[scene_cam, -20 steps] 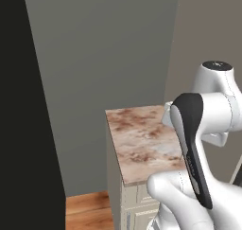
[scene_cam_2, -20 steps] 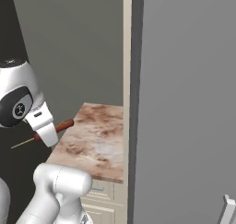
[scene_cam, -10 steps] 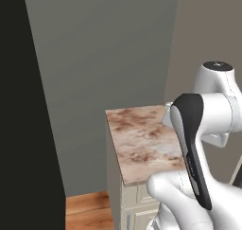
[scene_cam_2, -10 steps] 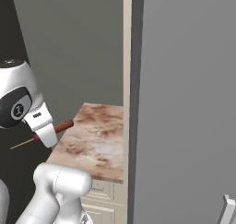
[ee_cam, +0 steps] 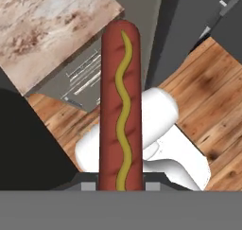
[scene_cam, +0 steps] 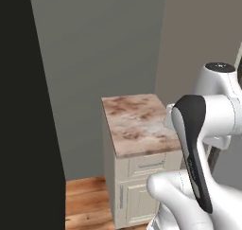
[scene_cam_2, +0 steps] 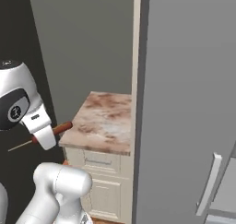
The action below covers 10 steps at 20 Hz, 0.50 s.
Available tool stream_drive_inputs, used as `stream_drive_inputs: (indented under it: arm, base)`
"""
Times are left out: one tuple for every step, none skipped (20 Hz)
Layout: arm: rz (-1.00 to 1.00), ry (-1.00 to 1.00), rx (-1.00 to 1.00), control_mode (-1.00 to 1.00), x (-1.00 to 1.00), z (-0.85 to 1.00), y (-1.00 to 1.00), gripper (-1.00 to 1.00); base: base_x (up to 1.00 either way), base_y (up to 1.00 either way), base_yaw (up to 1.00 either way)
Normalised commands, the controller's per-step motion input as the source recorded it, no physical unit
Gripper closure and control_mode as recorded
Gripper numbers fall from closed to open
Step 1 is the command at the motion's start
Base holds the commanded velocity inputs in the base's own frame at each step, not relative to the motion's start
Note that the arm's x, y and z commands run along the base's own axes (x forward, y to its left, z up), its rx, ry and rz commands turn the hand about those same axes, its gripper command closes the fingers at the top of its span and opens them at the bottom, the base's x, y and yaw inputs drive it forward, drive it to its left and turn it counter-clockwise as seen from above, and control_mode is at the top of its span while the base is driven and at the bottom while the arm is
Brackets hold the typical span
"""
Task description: Store the hot dog in the freezer for long-term storage. Close the freezer door after placing the cooked food.
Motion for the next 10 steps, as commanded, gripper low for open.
stream_drive_inputs:
  arm:
    - [0.0,0.0,0.0,1.0,0.0,0.0,0.0,1.0]
    - [0.0,0.0,0.0,1.0,0.0,0.0,0.0,1.0]
    - [0.0,0.0,0.0,1.0,0.0,0.0,0.0,1.0]
    - [0.0,0.0,0.0,1.0,0.0,0.0,0.0,1.0]
    - [0.0,0.0,0.0,1.0,0.0,0.0,0.0,1.0]
    - [0.0,0.0,0.0,1.0,0.0,0.0,0.0,1.0]
    - [0.0,0.0,0.0,1.0,0.0,0.0,0.0,1.0]
    - [0.0,0.0,0.0,1.0,0.0,0.0,0.0,1.0]
    - [0.0,0.0,0.0,1.0,0.0,0.0,0.0,1.0]
    - [0.0,0.0,0.0,1.0,0.0,0.0,0.0,1.0]
  base:
    - [-0.7,0.0,-0.04]
    - [-0.78,-0.1,-0.07]
    - [-0.84,-0.16,-0.08]
    - [-0.83,-0.07,-0.07]
    - [-0.83,-0.08,-0.07]
    - [-0.83,-0.11,-0.07]
    - [-0.8,-0.11,-0.07]
    - [-0.81,-0.14,-0.07]
    - [-0.79,-0.19,-0.07]
    - [-0.79,-0.29,-0.08]
